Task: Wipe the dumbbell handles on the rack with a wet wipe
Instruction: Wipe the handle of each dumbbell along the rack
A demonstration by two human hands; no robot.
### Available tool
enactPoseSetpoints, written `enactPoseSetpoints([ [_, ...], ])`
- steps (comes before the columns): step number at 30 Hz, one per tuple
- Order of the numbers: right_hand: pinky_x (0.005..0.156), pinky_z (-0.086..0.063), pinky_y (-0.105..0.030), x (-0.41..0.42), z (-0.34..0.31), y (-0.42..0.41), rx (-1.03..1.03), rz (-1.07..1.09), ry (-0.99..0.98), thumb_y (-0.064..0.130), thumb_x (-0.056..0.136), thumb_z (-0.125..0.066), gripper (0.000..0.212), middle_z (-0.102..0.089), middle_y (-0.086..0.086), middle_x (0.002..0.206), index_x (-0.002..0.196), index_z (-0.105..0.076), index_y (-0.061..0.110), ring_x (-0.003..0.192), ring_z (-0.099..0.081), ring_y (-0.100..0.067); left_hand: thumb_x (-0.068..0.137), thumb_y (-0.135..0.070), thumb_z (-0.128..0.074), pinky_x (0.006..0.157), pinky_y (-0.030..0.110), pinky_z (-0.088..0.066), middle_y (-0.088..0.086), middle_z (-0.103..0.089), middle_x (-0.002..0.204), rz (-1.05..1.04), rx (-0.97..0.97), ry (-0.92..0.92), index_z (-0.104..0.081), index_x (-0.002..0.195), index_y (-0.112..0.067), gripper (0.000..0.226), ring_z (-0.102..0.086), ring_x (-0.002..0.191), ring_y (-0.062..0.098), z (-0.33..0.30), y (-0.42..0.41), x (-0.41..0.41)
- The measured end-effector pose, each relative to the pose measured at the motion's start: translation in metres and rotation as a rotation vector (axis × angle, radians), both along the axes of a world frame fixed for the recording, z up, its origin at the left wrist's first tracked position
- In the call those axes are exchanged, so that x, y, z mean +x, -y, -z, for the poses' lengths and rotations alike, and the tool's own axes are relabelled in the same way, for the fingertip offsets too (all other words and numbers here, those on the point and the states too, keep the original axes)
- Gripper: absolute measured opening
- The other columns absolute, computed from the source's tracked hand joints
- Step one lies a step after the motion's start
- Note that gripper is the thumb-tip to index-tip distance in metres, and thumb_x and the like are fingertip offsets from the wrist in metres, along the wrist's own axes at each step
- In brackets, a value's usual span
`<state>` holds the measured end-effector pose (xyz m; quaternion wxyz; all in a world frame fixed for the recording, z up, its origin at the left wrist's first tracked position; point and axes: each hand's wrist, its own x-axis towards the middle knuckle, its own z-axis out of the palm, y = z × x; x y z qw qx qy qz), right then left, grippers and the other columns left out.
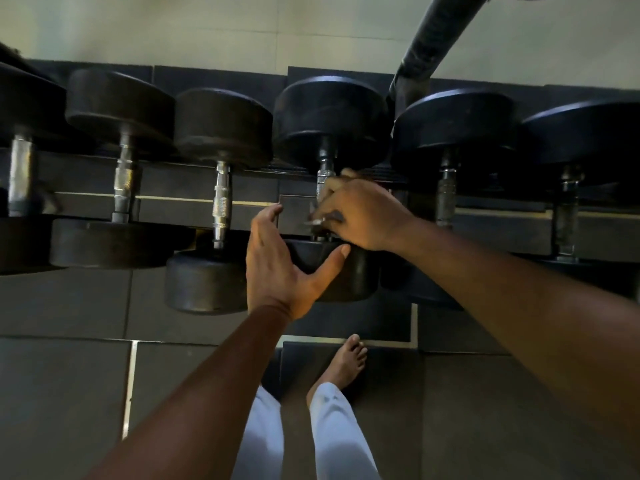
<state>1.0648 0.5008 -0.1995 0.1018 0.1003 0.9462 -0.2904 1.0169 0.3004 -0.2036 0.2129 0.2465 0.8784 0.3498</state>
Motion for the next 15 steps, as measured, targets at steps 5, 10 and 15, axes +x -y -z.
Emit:
enactPoseSetpoints([
  [5, 0.095, -0.025, -0.038, -0.028, -0.004, -0.001, 0.201, -0.197, 0.168, 0.048, 0.097, -0.069, 0.021, -0.042, 0.008, 0.124, 0.106, -0.077, 0.030, 0.123, -0.033, -0.021, 0.075, -0.082, -0.075, 0.115, 0.047, -0.046, 0.000, -0.044, 0.148, -0.011, 0.000, -0.013, -0.036, 0.153, -0.015, 0.110, -0.047, 0.134, 0.014, 0.002, 0.001, 0.000],
  [10, 0.122, -0.016, -0.053, -0.069, -0.008, 0.015, 0.340, -0.291, 0.496, 0.048, 0.097, -0.069, 0.053, -0.033, -0.006, 0.158, 0.140, -0.058, 0.018, 0.152, -0.016, -0.037, 0.075, -0.082, -0.075, 0.114, 0.052, -0.047, -0.001, -0.045, 0.146, -0.005, -0.005, -0.010, -0.036, 0.153, -0.017, 0.109, -0.047, 0.134, 0.014, 0.001, 0.001, -0.001],
  [15, 0.112, -0.024, -0.045, -0.084, -0.017, 0.029, 0.288, -0.319, 0.619, 0.033, 0.106, -0.057, 0.019, -0.061, -0.009, 0.137, 0.117, -0.064, 0.018, 0.119, -0.049, -0.021, 0.075, -0.086, -0.070, 0.113, 0.052, -0.045, -0.001, -0.045, 0.145, 0.003, -0.030, -0.036, -0.037, 0.151, -0.017, 0.108, -0.048, 0.133, 0.015, 0.000, 0.001, -0.001],
])
